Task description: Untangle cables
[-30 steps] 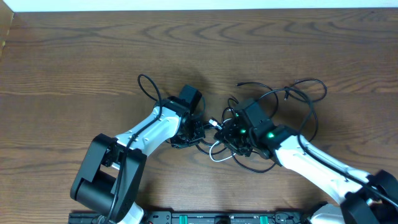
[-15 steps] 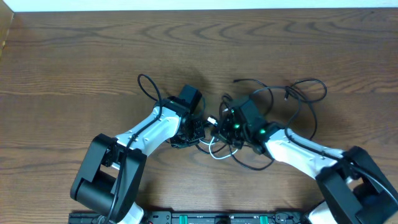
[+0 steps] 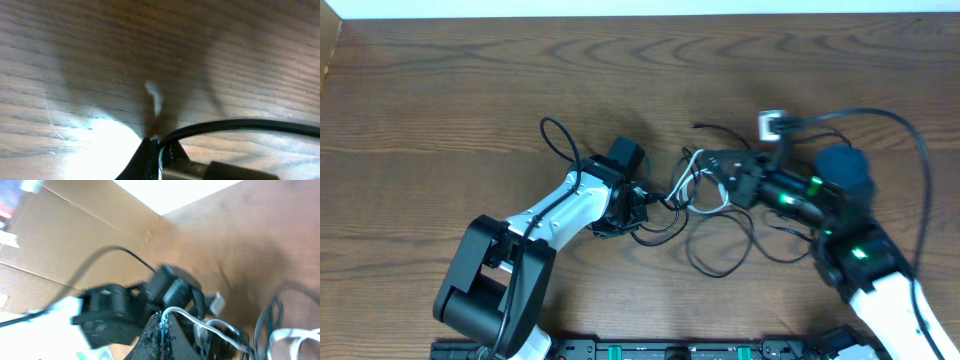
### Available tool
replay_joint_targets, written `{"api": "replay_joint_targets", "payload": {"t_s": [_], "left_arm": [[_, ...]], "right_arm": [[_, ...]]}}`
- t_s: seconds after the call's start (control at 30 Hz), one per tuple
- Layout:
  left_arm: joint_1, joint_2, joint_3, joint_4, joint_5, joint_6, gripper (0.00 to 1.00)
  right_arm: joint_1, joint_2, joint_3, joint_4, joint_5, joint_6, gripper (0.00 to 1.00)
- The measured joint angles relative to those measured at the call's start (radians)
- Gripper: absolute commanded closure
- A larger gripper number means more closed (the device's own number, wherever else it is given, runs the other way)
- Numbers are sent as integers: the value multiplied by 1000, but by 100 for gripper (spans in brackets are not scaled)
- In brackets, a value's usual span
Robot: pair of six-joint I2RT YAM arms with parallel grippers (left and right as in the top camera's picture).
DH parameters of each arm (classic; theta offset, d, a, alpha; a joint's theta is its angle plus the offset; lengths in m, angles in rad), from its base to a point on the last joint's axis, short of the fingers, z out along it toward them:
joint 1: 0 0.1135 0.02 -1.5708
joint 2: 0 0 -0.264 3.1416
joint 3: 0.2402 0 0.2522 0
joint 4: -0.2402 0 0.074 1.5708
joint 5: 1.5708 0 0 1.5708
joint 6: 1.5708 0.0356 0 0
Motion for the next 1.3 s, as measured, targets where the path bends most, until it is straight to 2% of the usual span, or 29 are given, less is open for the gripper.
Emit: {"api": "replay_joint_targets", "payload": {"t_s": [0.23, 0.47, 0.73, 0.87, 0.93, 0.97, 1.13, 1.23, 1.3], "left_arm": [[0, 0, 0, -1, -41, 0, 92], [0, 0, 0, -5, -59, 0, 92], [0, 0, 0, -5, -71, 0, 92], [0, 2, 0, -2, -71, 0, 92], [0, 2, 0, 4, -71, 0, 92], [0, 2, 0, 8, -71, 0, 92], [0, 2, 0, 15, -71, -4, 92], [0, 2, -1, 15, -72, -4, 91], [0, 2, -1, 15, -73, -3, 86]], "right_arm": [[-136, -189, 0, 8, -16, -85, 99], [-264, -277, 0, 44, -47, -131, 99], [-418, -234, 62, 56, -237, -114, 99], [-428, -173, 113, 56, -350, -103, 98], [-412, -145, 120, 32, -387, -95, 91], [-402, -129, 121, 2, -402, -96, 80], [-330, -2, 123, -177, -434, -124, 53], [-290, 71, 124, -249, -434, -159, 45], [-249, 129, 124, -285, -427, -191, 43]]}}
